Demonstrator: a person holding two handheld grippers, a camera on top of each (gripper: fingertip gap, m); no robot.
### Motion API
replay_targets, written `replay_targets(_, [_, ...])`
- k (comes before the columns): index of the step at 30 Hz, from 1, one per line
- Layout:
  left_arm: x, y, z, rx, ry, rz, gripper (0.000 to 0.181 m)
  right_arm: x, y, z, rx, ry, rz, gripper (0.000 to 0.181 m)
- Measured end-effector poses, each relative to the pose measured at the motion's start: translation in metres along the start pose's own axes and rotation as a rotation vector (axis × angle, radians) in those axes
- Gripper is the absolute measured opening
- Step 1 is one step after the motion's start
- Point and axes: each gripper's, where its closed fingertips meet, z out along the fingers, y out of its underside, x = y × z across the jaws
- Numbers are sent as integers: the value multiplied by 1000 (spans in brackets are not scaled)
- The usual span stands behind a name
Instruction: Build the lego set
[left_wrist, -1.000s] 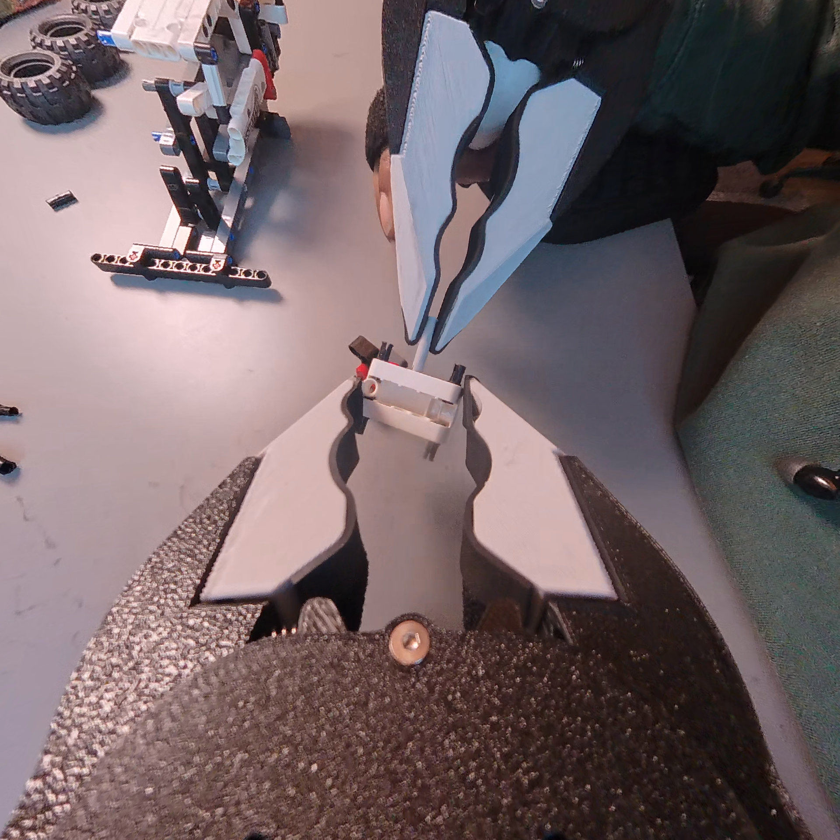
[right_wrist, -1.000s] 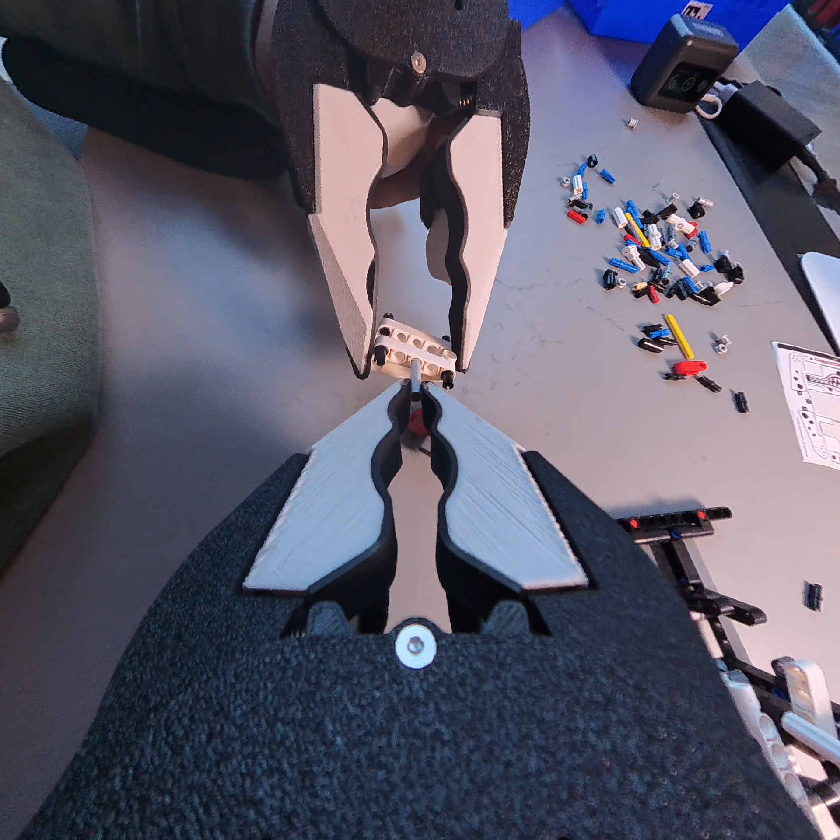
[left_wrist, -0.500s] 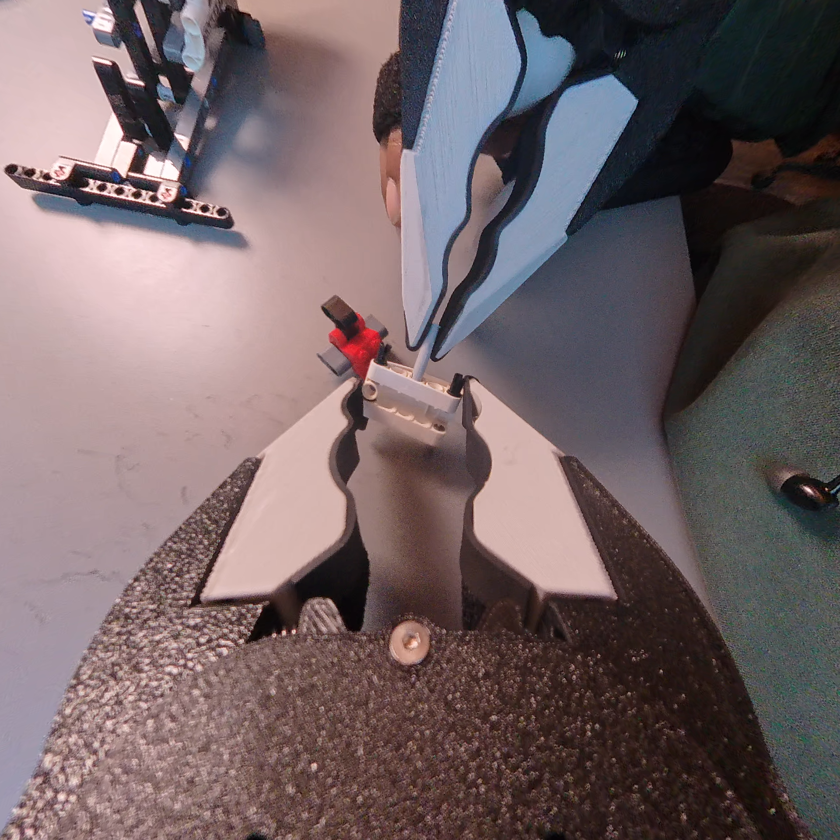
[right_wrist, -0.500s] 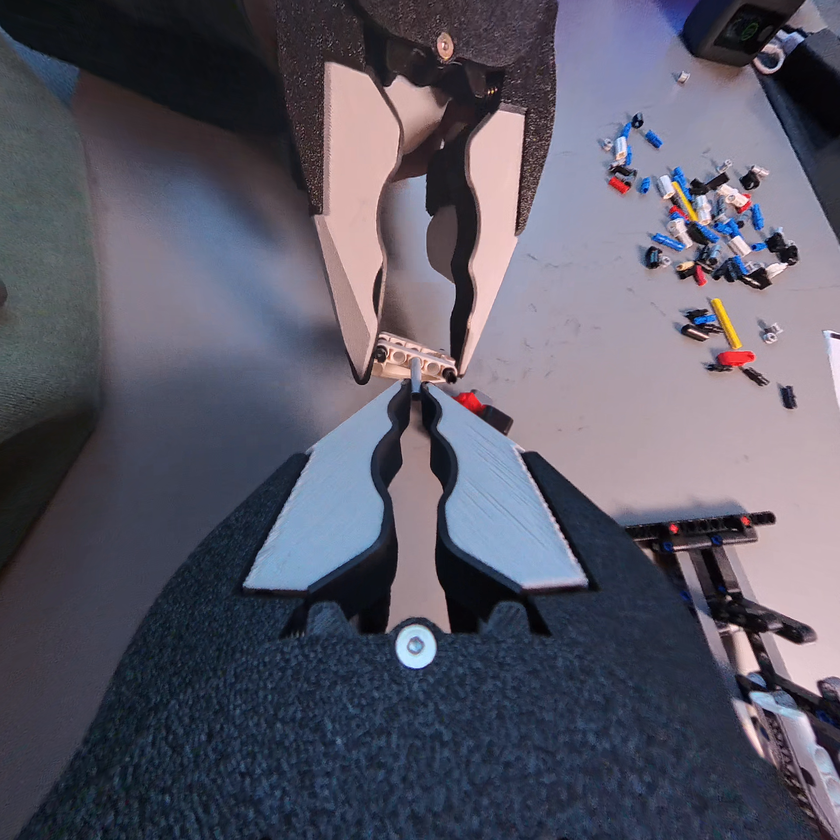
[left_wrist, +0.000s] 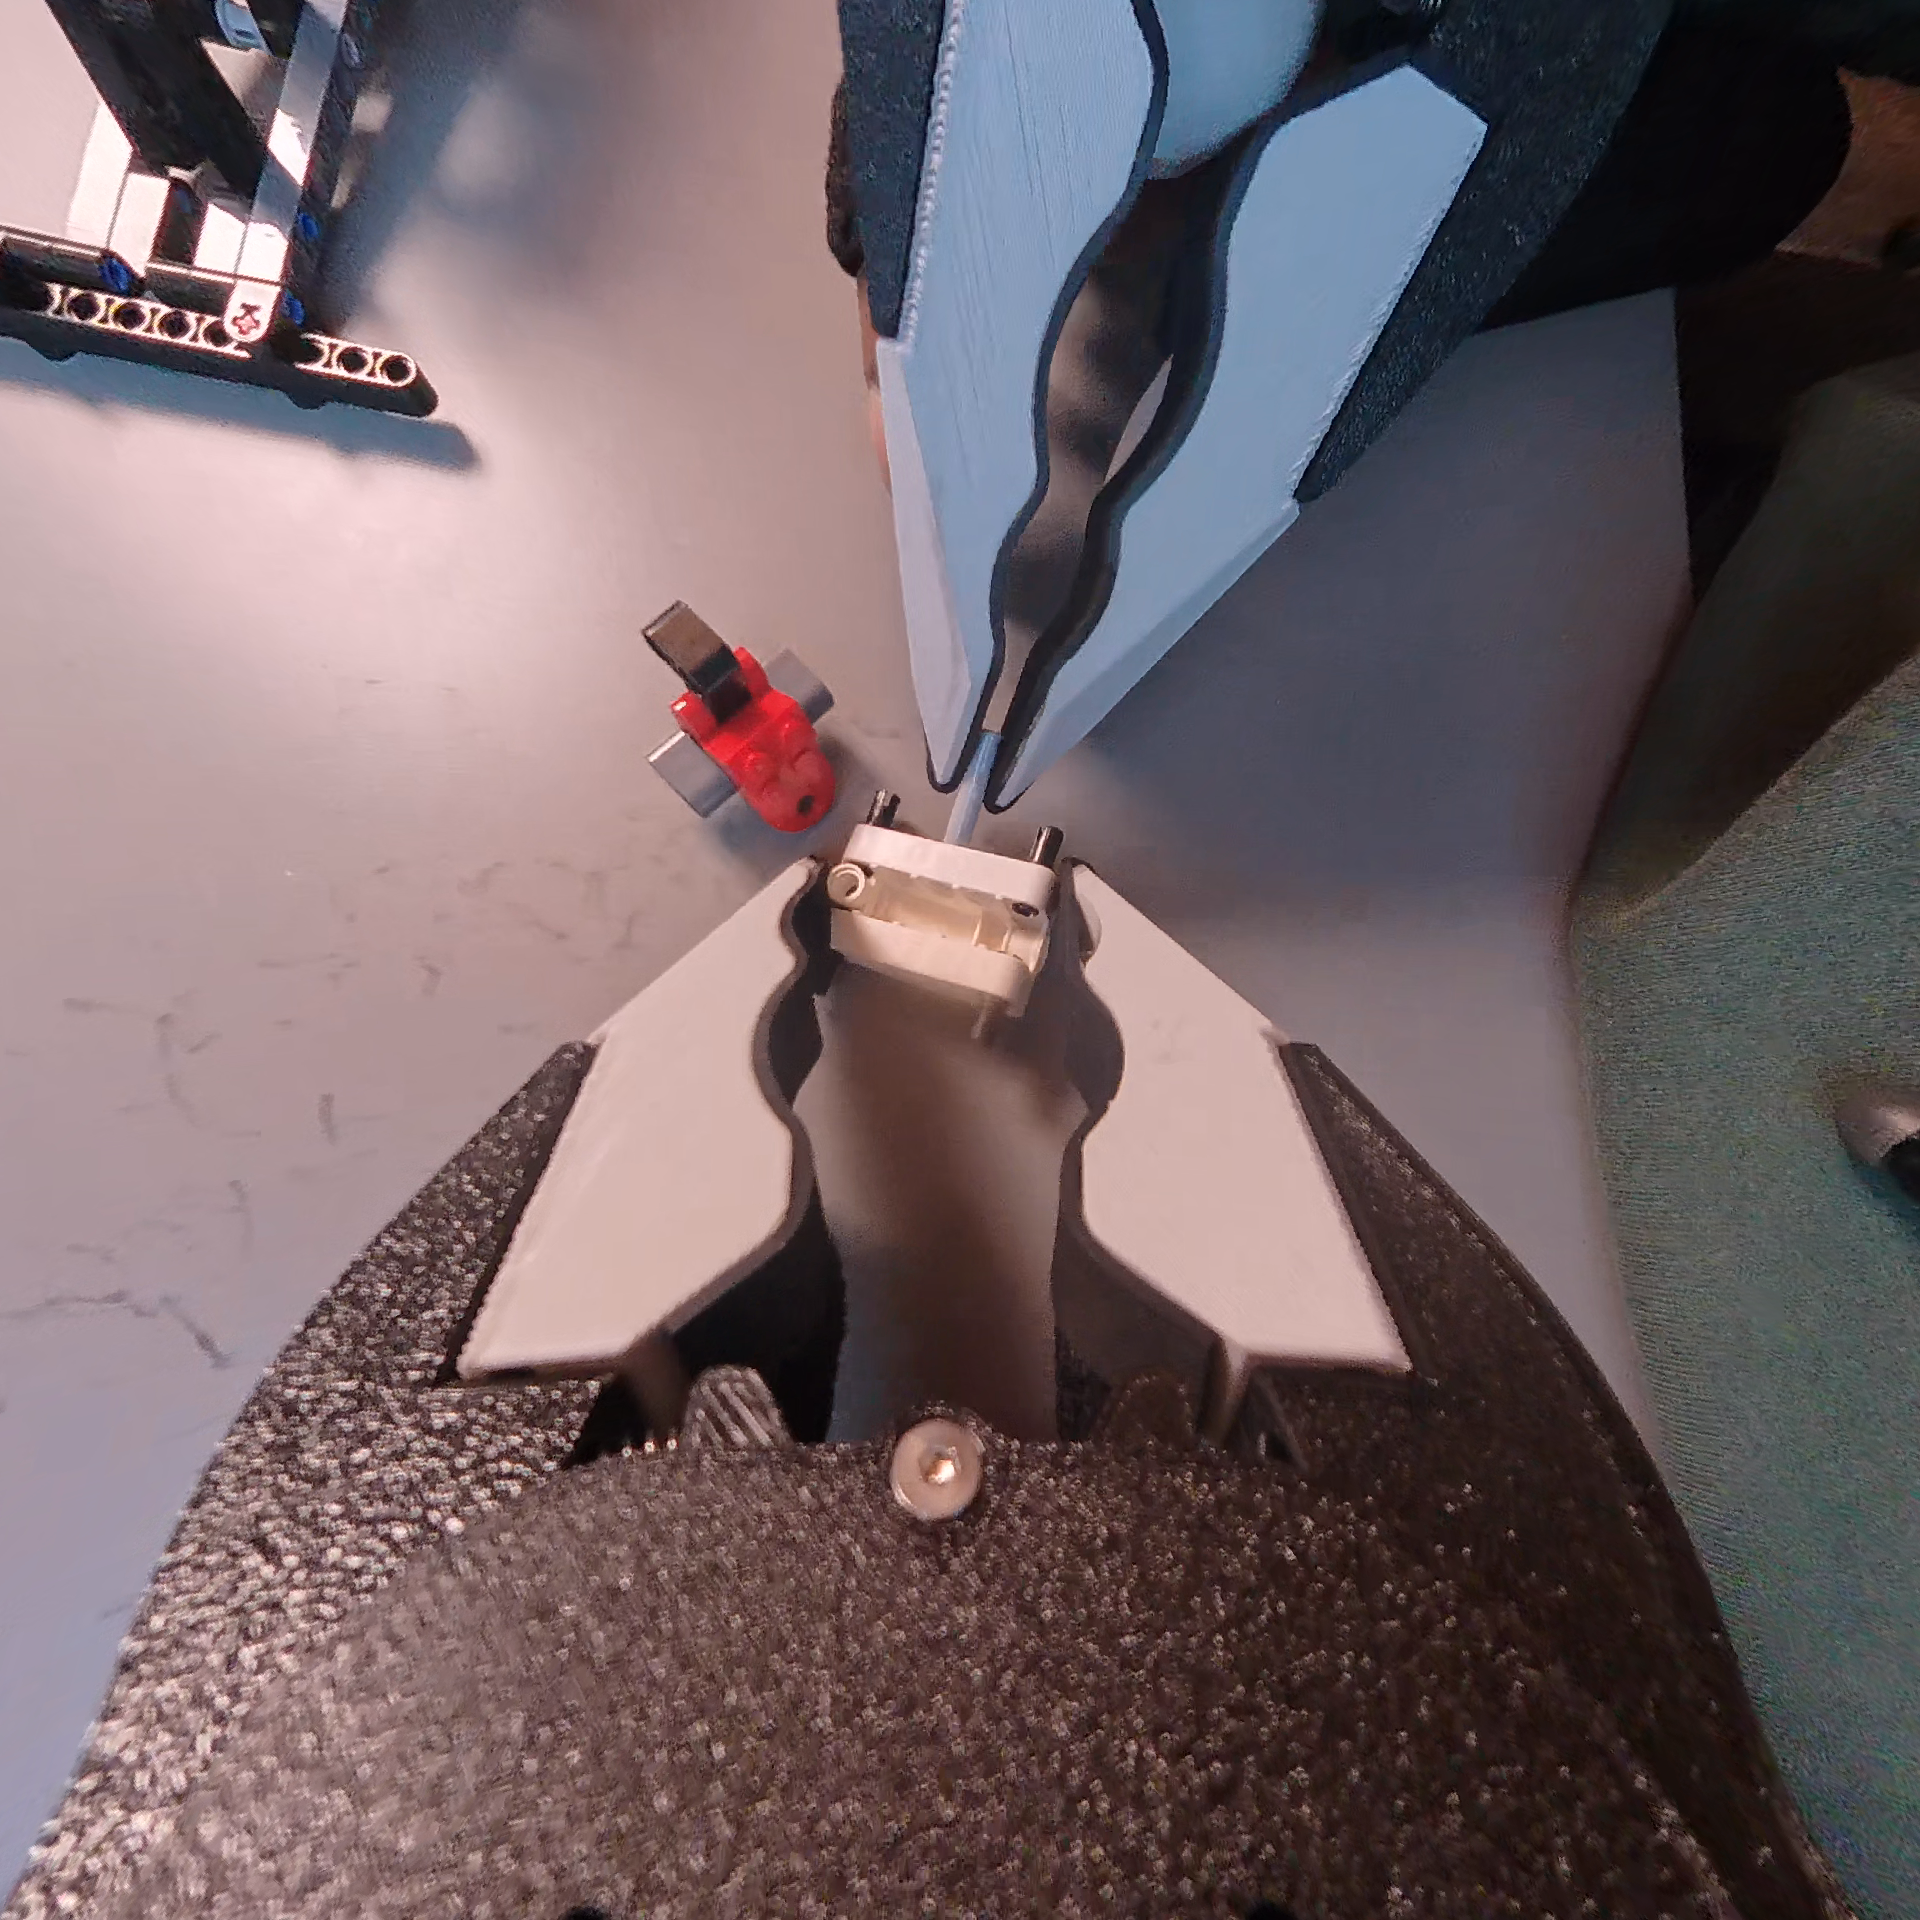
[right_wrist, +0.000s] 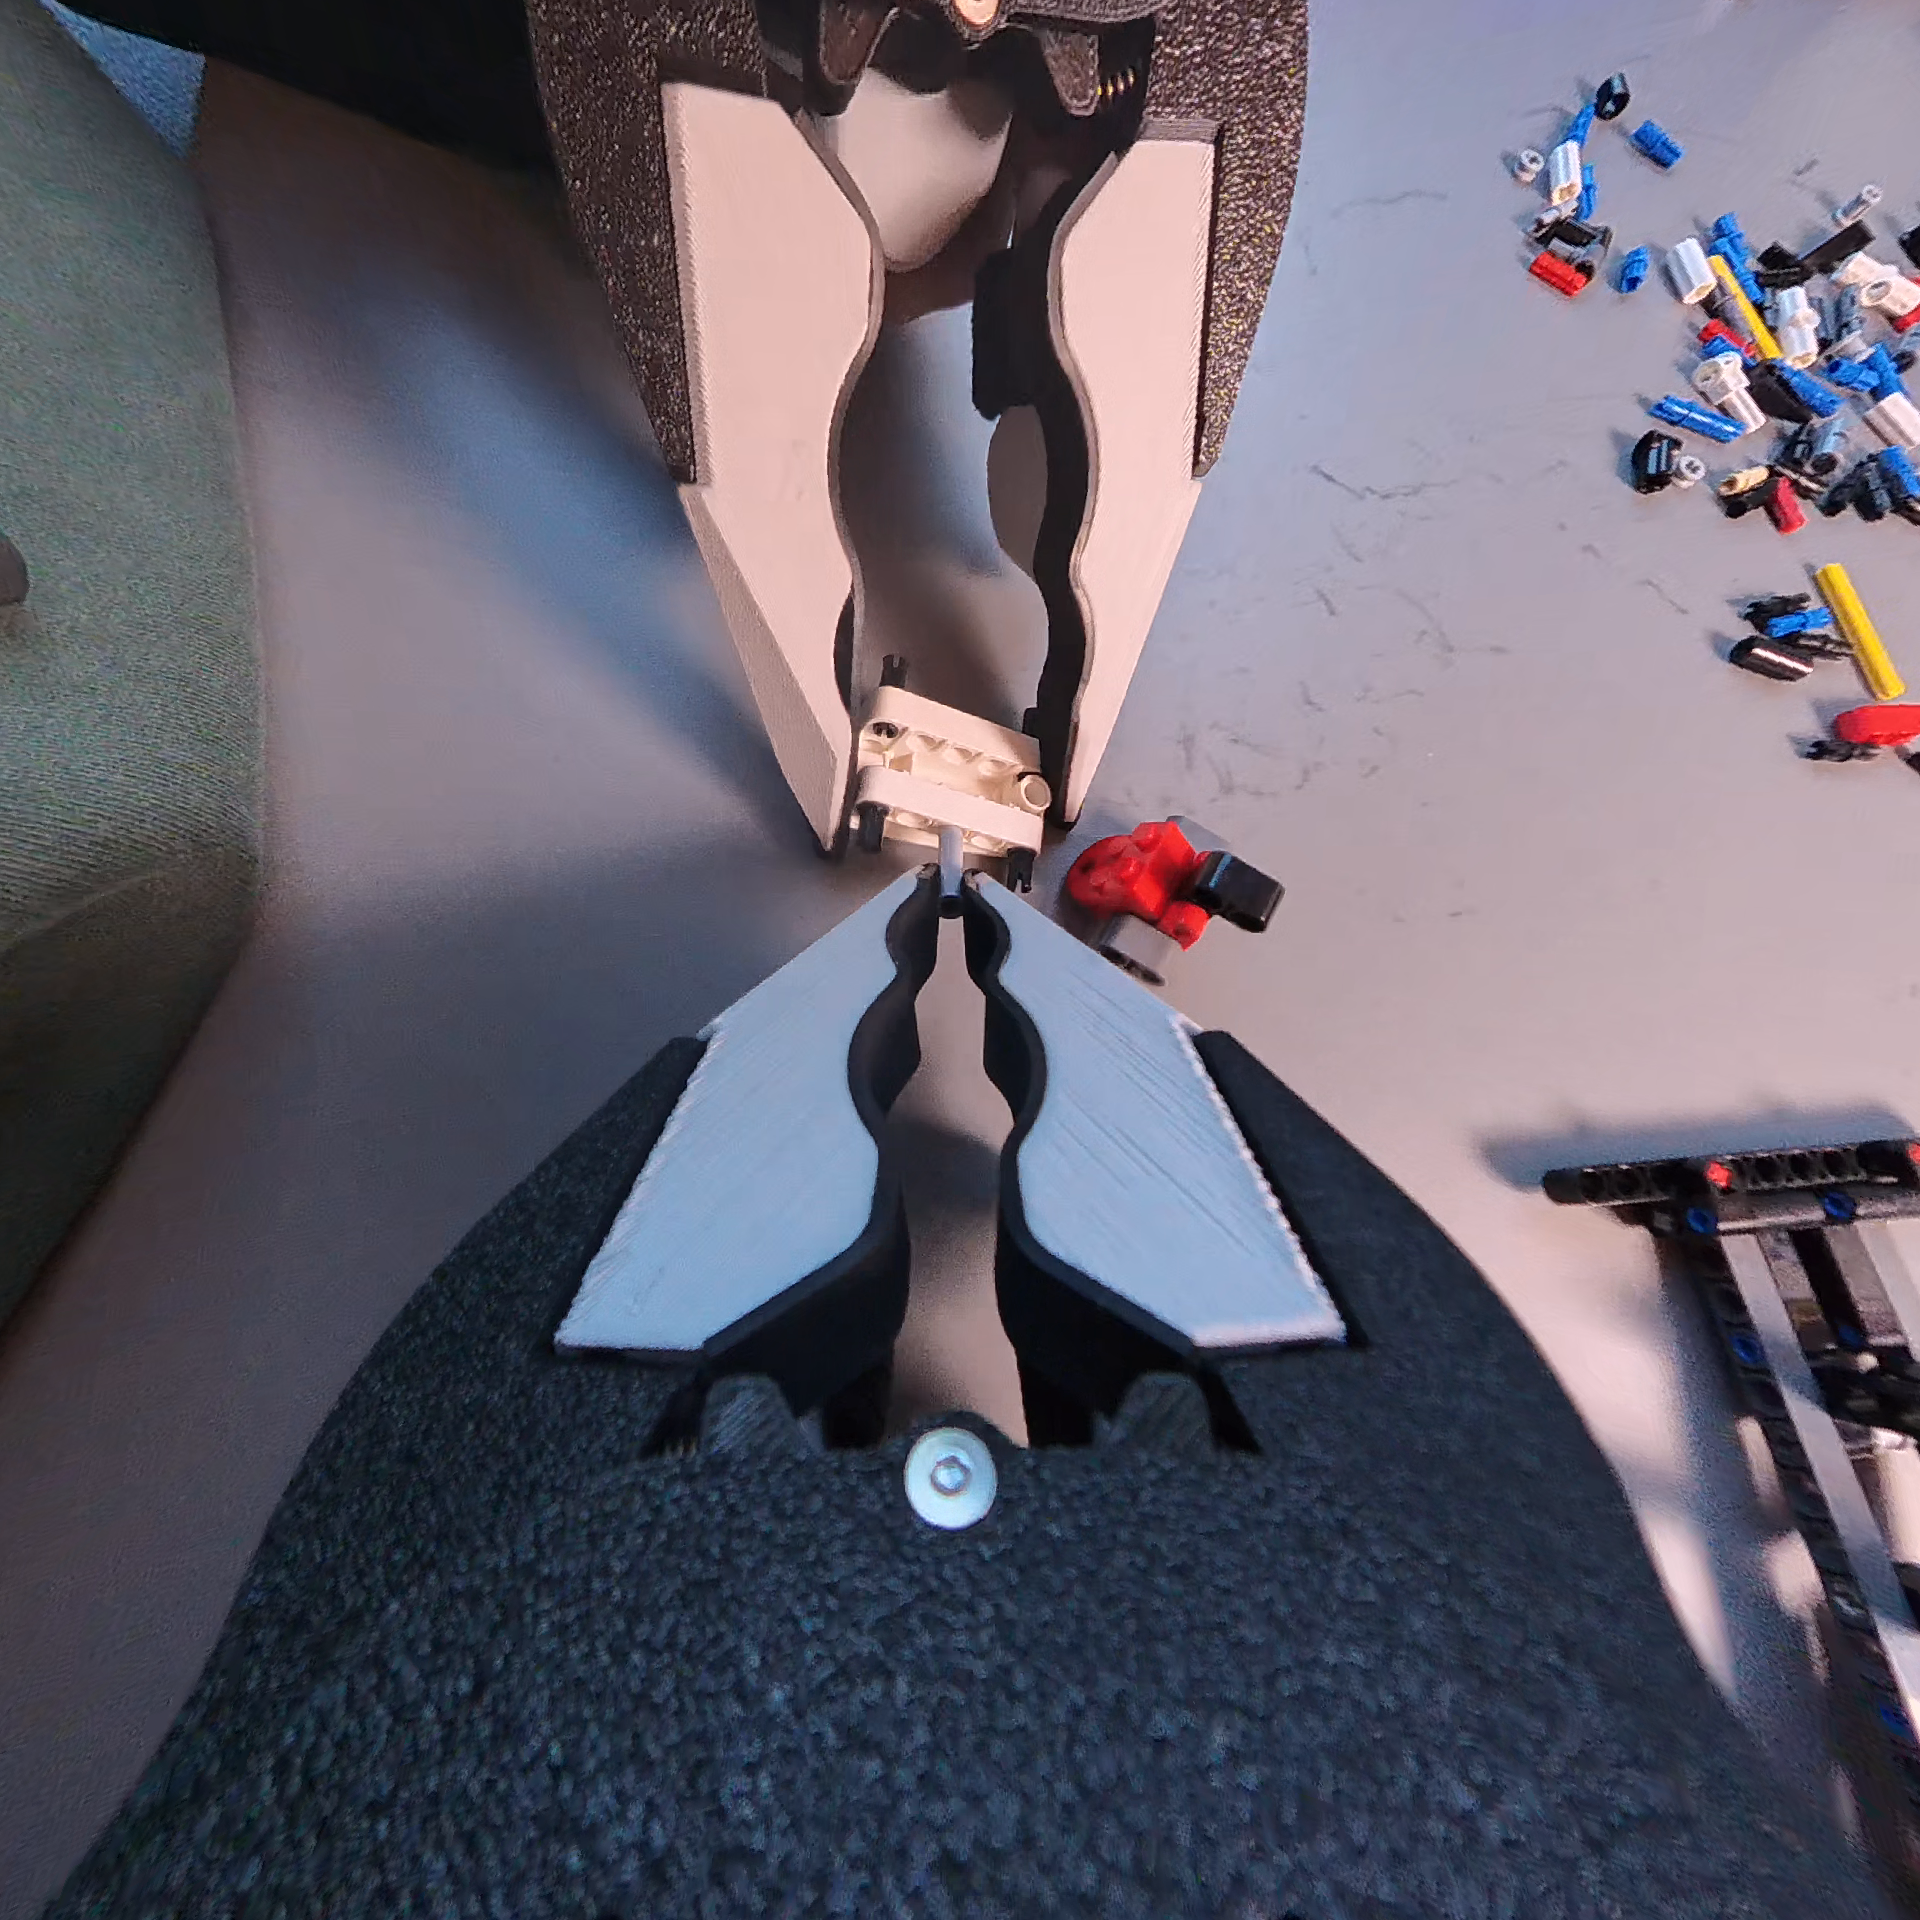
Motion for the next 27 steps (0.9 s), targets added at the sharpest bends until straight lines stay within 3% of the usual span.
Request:
replay_targets(15, [3,6,-3,7,15,102,46,-4,3,8,-12,41,-119,4])
replay_targets(20, [16,8,-6,-18,121,105,72,-4,0,11,-16,42,-101,4])
replay_targets(27, [5,18,-18,-85,171,143,57,-3,-1,12,-13,39,-103,4])
